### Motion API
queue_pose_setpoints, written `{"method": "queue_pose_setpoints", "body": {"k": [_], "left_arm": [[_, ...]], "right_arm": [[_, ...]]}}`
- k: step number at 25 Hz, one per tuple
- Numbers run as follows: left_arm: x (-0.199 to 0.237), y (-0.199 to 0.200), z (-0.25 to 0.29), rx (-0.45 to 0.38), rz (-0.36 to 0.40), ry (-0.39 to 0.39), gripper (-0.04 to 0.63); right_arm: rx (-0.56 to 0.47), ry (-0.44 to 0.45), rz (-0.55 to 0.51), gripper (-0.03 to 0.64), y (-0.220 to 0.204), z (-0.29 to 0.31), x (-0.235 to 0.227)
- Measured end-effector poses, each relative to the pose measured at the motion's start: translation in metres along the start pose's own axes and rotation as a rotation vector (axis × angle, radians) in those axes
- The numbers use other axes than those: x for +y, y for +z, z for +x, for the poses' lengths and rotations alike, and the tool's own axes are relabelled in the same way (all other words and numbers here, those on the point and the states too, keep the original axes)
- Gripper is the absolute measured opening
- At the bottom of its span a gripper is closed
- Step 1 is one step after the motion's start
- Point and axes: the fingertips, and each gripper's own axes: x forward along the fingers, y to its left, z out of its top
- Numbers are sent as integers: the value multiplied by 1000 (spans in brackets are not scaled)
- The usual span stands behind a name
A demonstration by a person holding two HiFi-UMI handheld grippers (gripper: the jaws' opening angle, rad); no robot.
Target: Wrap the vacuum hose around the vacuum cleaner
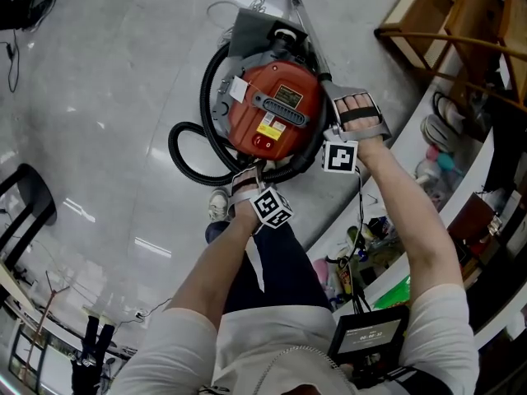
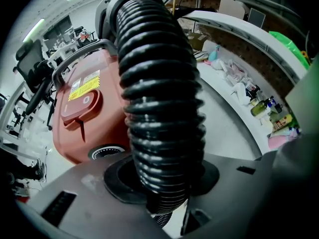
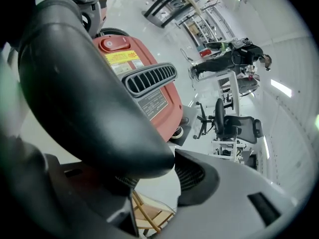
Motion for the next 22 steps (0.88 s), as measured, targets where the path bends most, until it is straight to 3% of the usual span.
{"method": "queue_pose_setpoints", "body": {"k": [11, 22], "left_arm": [[-8, -1, -2, 0, 21, 3, 135], [-18, -25, 10, 56, 81, 5, 137]], "right_arm": [[19, 41, 11, 176, -11, -2, 21], [52, 87, 63, 196, -20, 1, 76]]}}
